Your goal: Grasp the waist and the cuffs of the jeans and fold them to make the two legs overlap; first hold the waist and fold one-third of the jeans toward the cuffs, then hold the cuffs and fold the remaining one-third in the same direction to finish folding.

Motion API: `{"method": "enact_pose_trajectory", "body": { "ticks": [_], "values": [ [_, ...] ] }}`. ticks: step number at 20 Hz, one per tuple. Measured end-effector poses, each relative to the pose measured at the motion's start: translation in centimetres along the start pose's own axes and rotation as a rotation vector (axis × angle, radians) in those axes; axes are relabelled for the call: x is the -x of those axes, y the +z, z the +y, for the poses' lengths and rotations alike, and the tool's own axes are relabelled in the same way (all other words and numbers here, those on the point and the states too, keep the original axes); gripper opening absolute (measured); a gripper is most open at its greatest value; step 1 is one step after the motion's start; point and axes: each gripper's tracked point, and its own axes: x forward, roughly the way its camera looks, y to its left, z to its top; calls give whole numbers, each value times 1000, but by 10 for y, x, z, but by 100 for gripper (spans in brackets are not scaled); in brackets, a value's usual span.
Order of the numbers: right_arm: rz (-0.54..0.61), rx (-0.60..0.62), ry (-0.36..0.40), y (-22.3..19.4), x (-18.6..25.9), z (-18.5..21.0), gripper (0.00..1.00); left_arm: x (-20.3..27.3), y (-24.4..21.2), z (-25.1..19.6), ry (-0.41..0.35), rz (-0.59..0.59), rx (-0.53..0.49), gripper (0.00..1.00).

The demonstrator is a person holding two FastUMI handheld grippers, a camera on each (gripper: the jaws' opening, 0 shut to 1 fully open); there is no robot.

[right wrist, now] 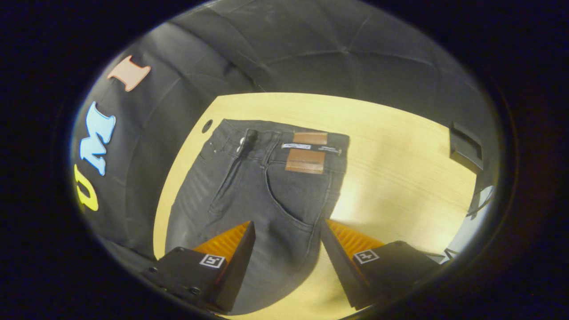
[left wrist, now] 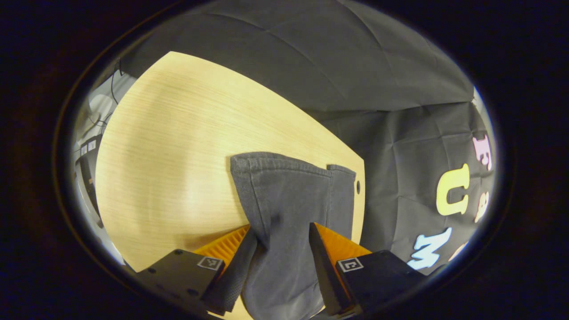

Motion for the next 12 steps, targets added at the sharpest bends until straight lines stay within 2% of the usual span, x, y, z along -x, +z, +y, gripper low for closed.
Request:
{"method": "enact_pose_trajectory", "body": {
  "ticks": [1, 2, 3, 4, 5, 6, 7, 8, 9, 11, 12],
  "values": [
    [2, 18, -24, 0, -5, -3, 75, -1, -1, 0, 0, 5, 3, 76],
    [-1, 28, -41, 1, -5, -3, 75, -1, -2, 1, 4, 13, 3, 70],
    [6, 38, -55, 1, -6, -5, 59, -1, -3, 4, 16, 20, -3, 68],
    [7, 41, -70, 1, -5, -8, 53, -3, -7, 6, 17, 34, -6, 61],
    [11, 28, -65, 2, -2, -10, 39, -3, -8, 9, 21, 33, -16, 54],
    [19, 6, -42, 2, -3, -11, 32, -6, -8, 15, 32, 32, -26, 36],
    [25, -18, -18, 3, -4, -13, 26, -6, -9, 19, 40, 29, -35, 38],
    [37, -52, 9, 2, -5, -15, 24, -6, -8, 22, 53, 27, -42, 24],
    [49, -91, 41, 1, -5, -14, 16, -4, -7, 23, 49, 35, -48, 19],
    [74, -158, 96, 1, -7, -14, 9, 2, -8, 23, 62, 50, -67, 17],
    [86, -171, 115, 1, -7, -14, 7, -5, -6, 19, 72, 65, -88, 8]
  ]
}}
